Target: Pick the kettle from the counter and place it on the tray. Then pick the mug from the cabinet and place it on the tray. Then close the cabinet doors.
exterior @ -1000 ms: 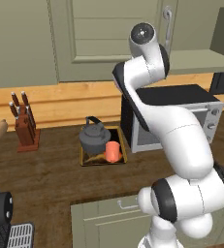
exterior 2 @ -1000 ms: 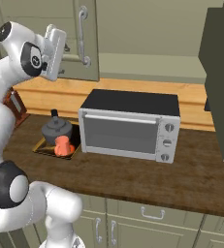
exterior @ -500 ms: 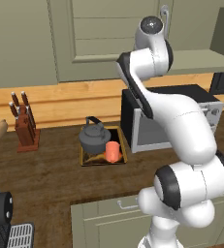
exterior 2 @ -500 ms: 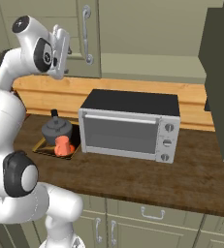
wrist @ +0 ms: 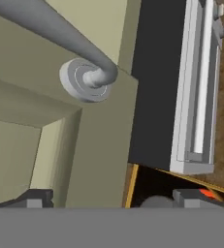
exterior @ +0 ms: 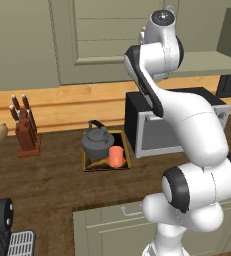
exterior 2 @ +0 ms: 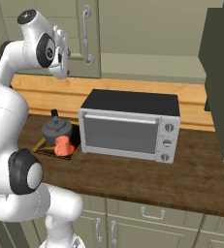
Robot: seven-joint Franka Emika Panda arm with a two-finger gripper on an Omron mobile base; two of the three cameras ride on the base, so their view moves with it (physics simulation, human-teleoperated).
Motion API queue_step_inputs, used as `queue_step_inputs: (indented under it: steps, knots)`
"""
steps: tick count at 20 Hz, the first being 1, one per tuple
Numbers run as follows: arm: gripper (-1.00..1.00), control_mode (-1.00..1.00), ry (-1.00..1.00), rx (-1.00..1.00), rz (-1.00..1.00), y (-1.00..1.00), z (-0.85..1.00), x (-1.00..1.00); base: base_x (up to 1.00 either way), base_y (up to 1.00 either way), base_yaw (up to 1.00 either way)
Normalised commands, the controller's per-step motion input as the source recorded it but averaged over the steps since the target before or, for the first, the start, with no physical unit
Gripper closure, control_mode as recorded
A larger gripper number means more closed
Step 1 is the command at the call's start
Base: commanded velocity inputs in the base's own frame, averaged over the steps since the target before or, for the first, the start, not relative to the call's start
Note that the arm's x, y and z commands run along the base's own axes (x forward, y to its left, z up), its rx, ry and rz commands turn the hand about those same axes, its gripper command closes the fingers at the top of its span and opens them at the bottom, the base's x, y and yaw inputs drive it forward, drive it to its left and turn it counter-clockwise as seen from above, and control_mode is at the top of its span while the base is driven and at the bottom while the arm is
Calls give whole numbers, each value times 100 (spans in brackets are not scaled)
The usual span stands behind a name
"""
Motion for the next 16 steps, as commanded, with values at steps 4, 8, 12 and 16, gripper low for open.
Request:
queue_step_inputs:
  steps: [4, 8, 12, 16]
  knots:
    - [-100, -100, 1, -4, 19, 21, -37, -5, 0, 0, 0]
    - [-100, -100, -1, 0, 17, 5, -19, -39, 0, 0, 0]
    - [-100, -100, -7, -3, 13, -1, 0, -82, 0, 0, 0]
    - [-100, -100, 0, -9, 0, -5, 13, -68, 0, 0, 0]
